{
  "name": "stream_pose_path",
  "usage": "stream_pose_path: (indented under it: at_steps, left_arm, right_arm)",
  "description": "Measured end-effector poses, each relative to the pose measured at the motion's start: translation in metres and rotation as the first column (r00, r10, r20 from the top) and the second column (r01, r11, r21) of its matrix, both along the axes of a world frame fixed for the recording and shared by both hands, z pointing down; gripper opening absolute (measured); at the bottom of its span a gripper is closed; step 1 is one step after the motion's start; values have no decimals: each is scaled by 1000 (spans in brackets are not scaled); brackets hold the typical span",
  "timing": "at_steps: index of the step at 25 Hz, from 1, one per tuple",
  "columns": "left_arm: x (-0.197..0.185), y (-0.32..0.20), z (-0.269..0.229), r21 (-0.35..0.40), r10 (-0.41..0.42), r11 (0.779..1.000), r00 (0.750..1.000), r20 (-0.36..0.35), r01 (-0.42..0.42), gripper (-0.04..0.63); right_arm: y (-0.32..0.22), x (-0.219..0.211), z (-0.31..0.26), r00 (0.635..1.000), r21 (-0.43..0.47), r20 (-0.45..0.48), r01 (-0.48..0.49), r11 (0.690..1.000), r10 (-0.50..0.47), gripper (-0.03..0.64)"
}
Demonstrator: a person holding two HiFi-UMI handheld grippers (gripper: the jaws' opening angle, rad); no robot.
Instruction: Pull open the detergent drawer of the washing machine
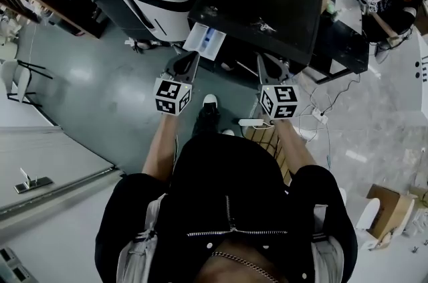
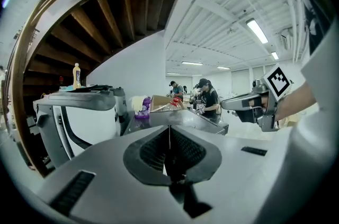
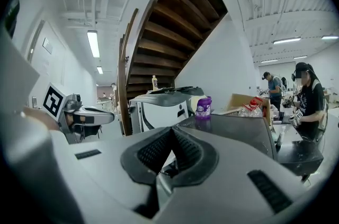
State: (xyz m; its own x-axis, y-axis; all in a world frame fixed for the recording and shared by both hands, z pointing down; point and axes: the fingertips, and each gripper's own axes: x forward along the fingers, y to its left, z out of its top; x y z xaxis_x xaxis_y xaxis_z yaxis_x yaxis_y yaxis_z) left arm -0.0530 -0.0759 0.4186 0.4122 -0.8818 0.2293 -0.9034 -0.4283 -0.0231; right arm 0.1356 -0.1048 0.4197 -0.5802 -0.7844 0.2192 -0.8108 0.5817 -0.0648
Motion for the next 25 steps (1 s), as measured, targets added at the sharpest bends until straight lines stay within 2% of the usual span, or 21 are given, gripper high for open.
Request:
stream_pose_path:
  at_steps: [11, 25]
  left_arm:
    - [0, 2, -22, 47, -26, 998, 997, -74, 30, 23]
    - [-1, -2, -10, 26, -29, 999, 997, -65, 31, 23]
  right_arm:
    - [8, 13, -4, 1000, 19, 4, -10, 1000, 10, 2]
    - [6, 7, -6, 999, 37, -29, 15, 999, -14, 2]
